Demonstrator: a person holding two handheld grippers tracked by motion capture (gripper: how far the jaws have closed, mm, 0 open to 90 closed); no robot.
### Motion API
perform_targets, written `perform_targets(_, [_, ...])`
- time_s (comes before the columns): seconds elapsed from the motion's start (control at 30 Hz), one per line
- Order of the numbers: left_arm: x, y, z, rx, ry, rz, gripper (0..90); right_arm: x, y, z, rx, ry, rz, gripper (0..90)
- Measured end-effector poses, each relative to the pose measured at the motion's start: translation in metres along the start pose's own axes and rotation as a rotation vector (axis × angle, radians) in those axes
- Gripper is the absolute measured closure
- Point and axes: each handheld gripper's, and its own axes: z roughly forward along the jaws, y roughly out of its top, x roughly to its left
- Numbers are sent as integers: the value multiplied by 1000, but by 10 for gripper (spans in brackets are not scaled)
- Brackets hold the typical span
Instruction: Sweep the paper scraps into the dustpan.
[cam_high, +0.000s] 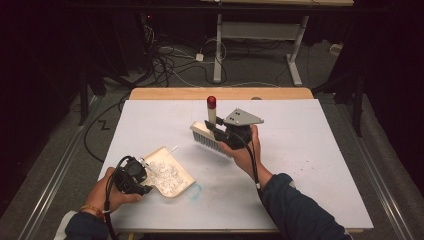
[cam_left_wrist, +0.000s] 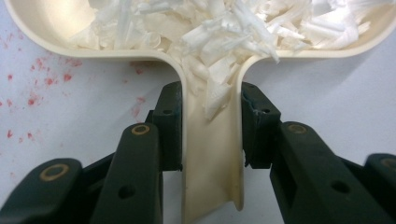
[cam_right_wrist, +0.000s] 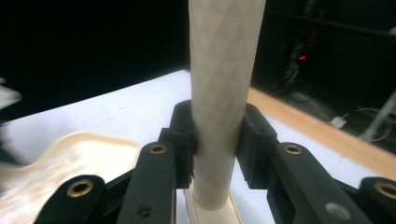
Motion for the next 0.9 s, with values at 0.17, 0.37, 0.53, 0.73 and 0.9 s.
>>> perform_targets(0.17, [4,-2,1,-2,-9,-12,633,-8,-3,29,-6,-29,37,709])
perform_targets(0.37, [7,-3,2,0,-19,-13,634,8,-4,53,-10,-3,-18,709])
perform_targets(0.53, [9,-4,3,-3,-21,-13,633,28,-3,61,-4,64,-82,708])
perform_targets(0.73, [8,-5,2,-1,-18,-11,633,40,-2,57,-1,162,-95,708])
perform_targets(0.9, [9,-6,2,1,-14,-14,633,50,-1,48,7,235,-114,709])
